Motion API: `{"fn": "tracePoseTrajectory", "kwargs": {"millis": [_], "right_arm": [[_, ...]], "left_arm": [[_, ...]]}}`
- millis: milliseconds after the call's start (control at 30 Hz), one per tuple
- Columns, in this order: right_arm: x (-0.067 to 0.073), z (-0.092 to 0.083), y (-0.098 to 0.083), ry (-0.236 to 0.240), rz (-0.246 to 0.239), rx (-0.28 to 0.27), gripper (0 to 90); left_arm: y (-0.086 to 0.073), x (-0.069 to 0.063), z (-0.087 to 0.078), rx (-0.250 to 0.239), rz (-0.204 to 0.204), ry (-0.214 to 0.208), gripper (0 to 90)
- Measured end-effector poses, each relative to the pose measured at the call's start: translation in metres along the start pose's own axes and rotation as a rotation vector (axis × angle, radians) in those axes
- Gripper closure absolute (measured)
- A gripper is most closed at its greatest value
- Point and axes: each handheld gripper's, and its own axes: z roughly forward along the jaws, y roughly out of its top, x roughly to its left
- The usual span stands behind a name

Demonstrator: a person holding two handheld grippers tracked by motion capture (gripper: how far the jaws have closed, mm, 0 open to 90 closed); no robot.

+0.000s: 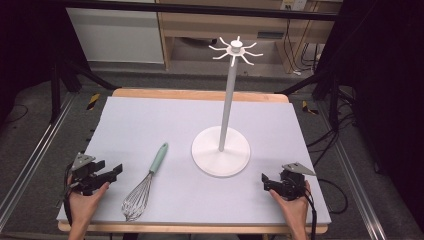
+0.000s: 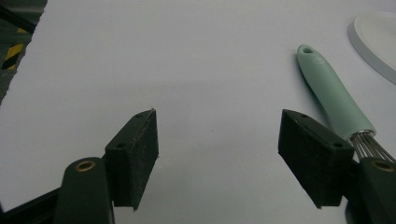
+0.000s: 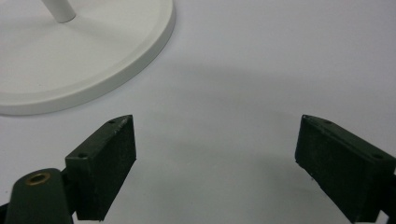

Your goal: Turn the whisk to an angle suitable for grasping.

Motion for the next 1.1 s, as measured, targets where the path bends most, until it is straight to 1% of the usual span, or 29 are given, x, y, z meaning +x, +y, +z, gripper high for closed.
{"fn": "tracePoseTrajectory", "kwargs": {"millis": [167, 200, 333, 433, 467, 533, 567, 600, 667, 700, 767, 800, 933, 1067, 1100], "right_arm": [[0.000, -0.001, -0.002, 0.006, -0.009, -0.011, 15.3], [-0.001, -0.001, -0.003, 0.008, -0.009, -0.013, 16.4], [0.000, -0.002, -0.003, 0.010, -0.005, -0.006, 18.3], [0.000, -0.003, -0.003, 0.010, -0.012, -0.016, 18.9], [0.001, -0.004, -0.003, 0.011, -0.012, -0.018, 19.3], [0.001, -0.004, -0.004, 0.010, -0.012, -0.018, 19.3], [0.001, -0.004, -0.004, 0.010, -0.012, -0.018, 19.3], [0.002, -0.004, -0.003, 0.014, -0.014, -0.016, 19.3], [0.003, -0.004, -0.004, 0.015, -0.009, -0.013, 19.3], [0.003, -0.004, -0.004, 0.012, -0.016, -0.014, 19.3], [0.003, -0.004, -0.004, 0.013, -0.016, -0.014, 19.3], [0.004, -0.004, -0.004, 0.017, -0.016, -0.014, 19.3], [0.003, -0.003, -0.004, 0.016, -0.022, -0.013, 19.7], [0.003, -0.003, -0.004, 0.019, -0.018, -0.008, 19.8], [0.003, -0.003, -0.004, 0.019, -0.017, -0.008, 19.8]], "left_arm": [[0.003, -0.005, -0.002, -0.007, 0.010, -0.018, 31.2], [0.004, -0.008, -0.004, -0.009, 0.018, -0.030, 31.6], [0.007, -0.015, -0.003, 0.008, 0.042, -0.046, 31.1], [0.008, -0.019, -0.004, 0.006, 0.051, -0.054, 31.0], [0.009, -0.022, -0.004, 0.004, 0.052, -0.067, 31.1], [0.011, -0.025, -0.005, 0.012, 0.065, -0.078, 31.1], [0.011, -0.025, -0.005, 0.012, 0.065, -0.078, 31.1], [0.013, -0.029, -0.005, 0.019, 0.078, -0.087, 31.1], [0.014, -0.033, -0.005, 0.021, 0.088, -0.098, 31.2], [0.015, -0.035, -0.005, 0.023, 0.091, -0.102, 31.1], [0.015, -0.037, -0.005, 0.029, 0.097, -0.105, 31.1], [0.017, -0.040, -0.005, 0.037, 0.104, -0.109, 31.1], [0.019, -0.045, -0.006, 0.042, 0.113, -0.117, 31.1], [0.021, -0.049, -0.006, 0.041, 0.121, -0.122, 31.1], [0.022, -0.051, -0.007, 0.037, 0.118, -0.123, 31.1]]}}
